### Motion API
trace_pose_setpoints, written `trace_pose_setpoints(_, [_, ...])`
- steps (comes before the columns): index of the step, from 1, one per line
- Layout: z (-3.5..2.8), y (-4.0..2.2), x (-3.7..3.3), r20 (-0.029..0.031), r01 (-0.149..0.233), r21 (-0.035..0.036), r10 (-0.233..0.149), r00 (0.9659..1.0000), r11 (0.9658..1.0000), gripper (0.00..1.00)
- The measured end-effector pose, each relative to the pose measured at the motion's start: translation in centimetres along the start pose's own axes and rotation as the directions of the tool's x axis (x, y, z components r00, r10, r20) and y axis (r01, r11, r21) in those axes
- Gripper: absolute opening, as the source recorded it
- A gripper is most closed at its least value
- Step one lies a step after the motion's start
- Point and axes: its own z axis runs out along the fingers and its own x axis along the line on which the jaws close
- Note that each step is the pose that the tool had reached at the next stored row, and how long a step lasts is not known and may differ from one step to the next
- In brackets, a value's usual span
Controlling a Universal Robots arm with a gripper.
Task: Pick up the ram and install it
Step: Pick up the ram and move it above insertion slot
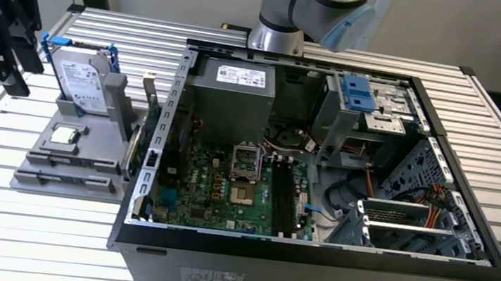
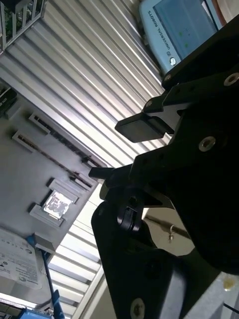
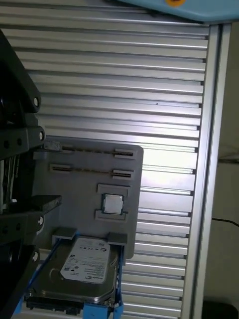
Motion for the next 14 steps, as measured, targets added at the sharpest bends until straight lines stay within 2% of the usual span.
trace_pose_setpoints(4, [0.50, -0.01, 0.01, 0.0000, -0.001, 0.0000, 0.001, 1.0000, 1.0000, 1.00])
trace_pose_setpoints(14, [0.77, -0.01, 0.02, 0.0002, -0.002, 0.0003, 0.002, 1.0000, 1.0000, 1.00])
